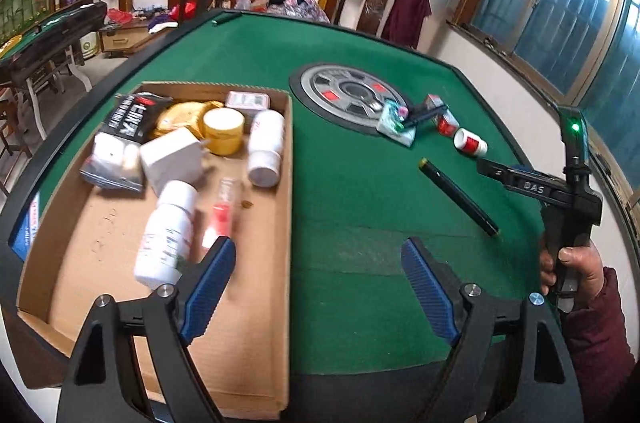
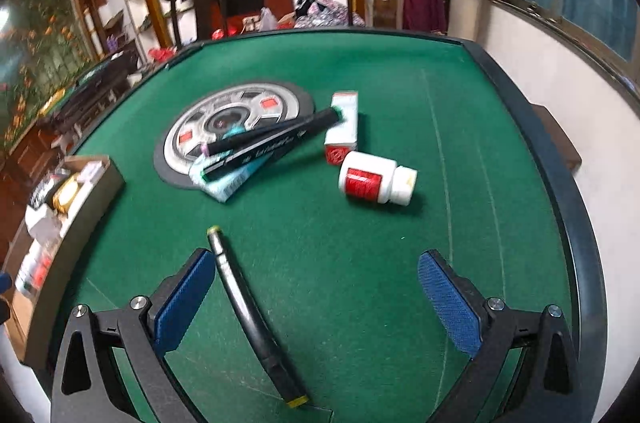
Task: Organize objects
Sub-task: 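Grasp the black marker with yellow cap with the right tool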
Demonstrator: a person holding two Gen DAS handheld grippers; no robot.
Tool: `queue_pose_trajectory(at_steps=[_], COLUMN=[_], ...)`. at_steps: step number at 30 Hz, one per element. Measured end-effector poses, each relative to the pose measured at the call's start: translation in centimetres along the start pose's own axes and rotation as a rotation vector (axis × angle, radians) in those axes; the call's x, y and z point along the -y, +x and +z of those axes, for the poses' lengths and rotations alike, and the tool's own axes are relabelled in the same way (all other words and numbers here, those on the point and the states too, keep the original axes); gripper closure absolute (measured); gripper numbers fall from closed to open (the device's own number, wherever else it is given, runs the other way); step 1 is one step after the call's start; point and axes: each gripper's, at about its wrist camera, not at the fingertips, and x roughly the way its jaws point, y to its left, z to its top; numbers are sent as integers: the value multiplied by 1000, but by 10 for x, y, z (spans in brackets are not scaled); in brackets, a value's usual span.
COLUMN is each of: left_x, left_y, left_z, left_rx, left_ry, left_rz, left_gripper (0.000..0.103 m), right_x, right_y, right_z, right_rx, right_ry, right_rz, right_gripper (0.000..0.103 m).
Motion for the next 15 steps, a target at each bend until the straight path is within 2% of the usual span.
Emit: queue_pose_trajectory(at_steps=[4, 7, 10, 11, 13, 15], left_x=[10, 14, 16, 16, 19, 24], left_y=[7, 9, 12, 13, 15, 19], left_z=[-3, -4, -1, 1, 6, 12], left_rx=[-21, -29, -35, -36, -36, -31], left_ry=[25, 34, 32, 30, 30, 44], left_rz=[-2, 1, 2, -4, -22, -25], left_gripper=[19, 19, 19, 19, 19, 19], right_x=[-23, -43, -56, -58, -57, -52], right_y=[14, 25, 37, 41, 41, 40], right_z=[-6, -9, -11, -11, -10, -7], right_rx=[-32, -54, -100, -116, -116, -133], right_ry=[-103, -186, -232, -239, -226, -197], right_rz=[8, -12, -22, -23, -2, 23], right_gripper=[1, 10, 37, 56, 66, 82])
